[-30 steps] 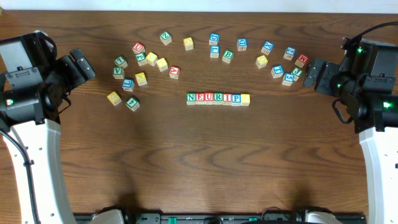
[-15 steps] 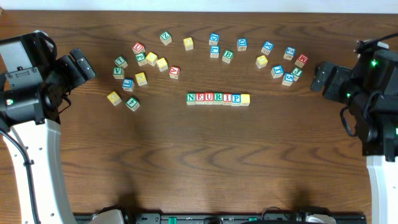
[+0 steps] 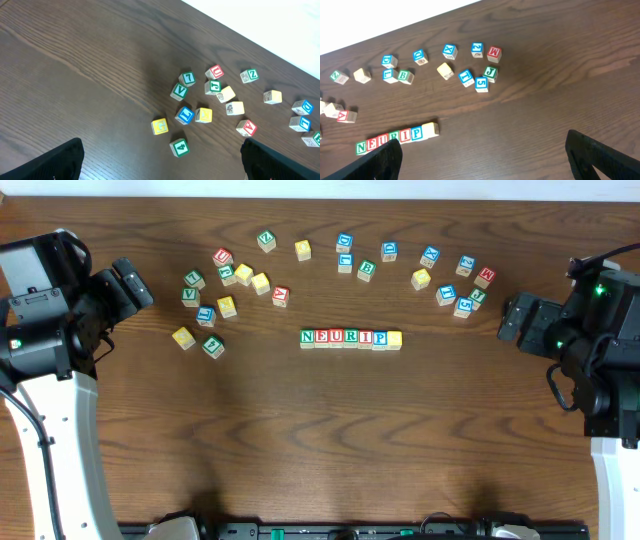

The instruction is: Spell out NEURIPS

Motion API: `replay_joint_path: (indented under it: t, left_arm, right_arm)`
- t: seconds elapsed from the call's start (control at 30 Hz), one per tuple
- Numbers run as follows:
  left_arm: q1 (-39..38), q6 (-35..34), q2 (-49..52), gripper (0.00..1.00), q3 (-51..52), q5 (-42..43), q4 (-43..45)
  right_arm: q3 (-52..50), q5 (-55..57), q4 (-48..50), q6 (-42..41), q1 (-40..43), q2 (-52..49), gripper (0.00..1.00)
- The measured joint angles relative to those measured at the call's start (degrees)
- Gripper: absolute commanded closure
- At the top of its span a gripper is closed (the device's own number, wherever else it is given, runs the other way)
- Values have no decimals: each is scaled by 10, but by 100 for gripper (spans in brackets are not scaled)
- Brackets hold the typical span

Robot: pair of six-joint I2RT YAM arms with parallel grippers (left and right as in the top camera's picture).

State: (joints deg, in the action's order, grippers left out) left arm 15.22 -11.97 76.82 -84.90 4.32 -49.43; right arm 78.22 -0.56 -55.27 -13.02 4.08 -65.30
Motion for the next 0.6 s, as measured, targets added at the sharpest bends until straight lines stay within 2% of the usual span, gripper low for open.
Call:
replay_joint_path:
  t: [0.6]
  left_arm:
    - [0,0,0,1,0,0,0]
  right_arm:
    - [0,2,2,15,-8,96,1]
